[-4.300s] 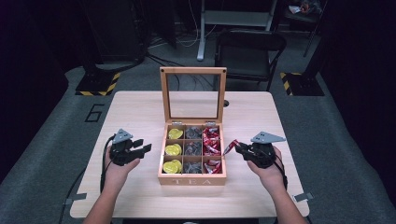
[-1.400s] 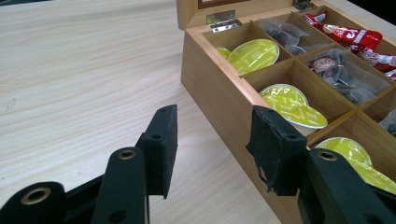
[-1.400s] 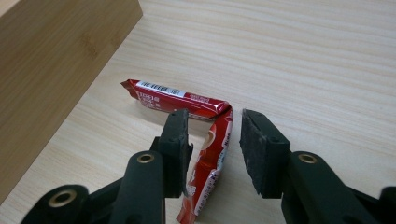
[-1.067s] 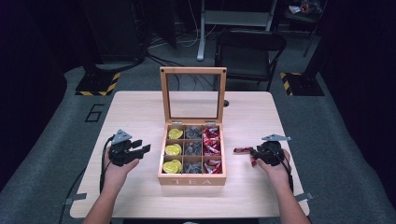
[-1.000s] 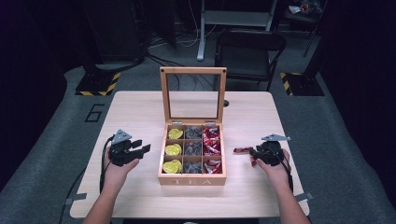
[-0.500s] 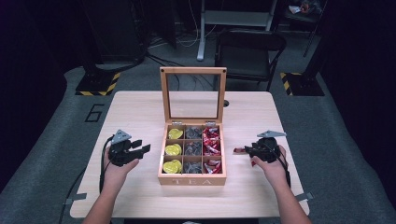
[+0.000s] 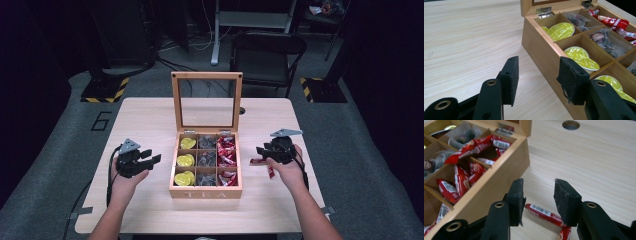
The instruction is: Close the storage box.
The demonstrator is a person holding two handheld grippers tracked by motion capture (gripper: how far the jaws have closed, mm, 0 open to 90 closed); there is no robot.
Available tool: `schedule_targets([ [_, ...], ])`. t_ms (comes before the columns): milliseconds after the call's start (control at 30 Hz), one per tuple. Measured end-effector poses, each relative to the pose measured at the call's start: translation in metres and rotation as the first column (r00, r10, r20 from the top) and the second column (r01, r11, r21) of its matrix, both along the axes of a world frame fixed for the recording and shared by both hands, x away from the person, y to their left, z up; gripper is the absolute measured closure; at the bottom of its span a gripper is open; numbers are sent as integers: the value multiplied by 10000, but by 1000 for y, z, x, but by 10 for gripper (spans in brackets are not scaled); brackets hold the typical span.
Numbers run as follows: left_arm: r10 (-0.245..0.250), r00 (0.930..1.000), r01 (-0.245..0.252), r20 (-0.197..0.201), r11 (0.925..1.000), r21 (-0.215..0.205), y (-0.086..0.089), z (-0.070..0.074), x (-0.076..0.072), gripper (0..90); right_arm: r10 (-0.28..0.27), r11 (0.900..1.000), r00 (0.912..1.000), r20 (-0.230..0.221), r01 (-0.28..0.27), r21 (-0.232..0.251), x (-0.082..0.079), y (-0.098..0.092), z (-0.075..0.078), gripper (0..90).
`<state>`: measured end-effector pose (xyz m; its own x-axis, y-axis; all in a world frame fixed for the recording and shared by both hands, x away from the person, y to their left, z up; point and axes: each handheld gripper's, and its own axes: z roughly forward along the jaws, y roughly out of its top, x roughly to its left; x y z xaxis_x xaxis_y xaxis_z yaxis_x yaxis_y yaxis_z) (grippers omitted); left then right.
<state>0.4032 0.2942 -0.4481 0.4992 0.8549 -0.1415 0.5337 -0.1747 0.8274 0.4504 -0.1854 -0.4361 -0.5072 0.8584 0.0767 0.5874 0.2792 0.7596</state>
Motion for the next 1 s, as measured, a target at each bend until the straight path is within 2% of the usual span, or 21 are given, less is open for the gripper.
schedule_targets([
  [233,93,9999,-93,61,9999,-50,0,-1,0,510,157,9998,9998,-86,-155,120,15,12,7,588],
  [333,5,10000,-5,27,10000,-6,1,-1,0,510,408,9992,9991,-63,-408,-17,24,18,9,588],
  [433,64,9999,-64,79,10000,-20,1,-1,0,510,428,9990,9990,-135,-426,134,30,23,11,601],
  [633,12,10000,-12,-14,10000,14,2,-1,0,511,705,9975,9975,8,-705,77,42,31,18,608],
  [1000,107,9999,-107,-37,9999,-12,2,-4,1,510,796,9965,9968,-105,-793,249,65,45,24,577],
])
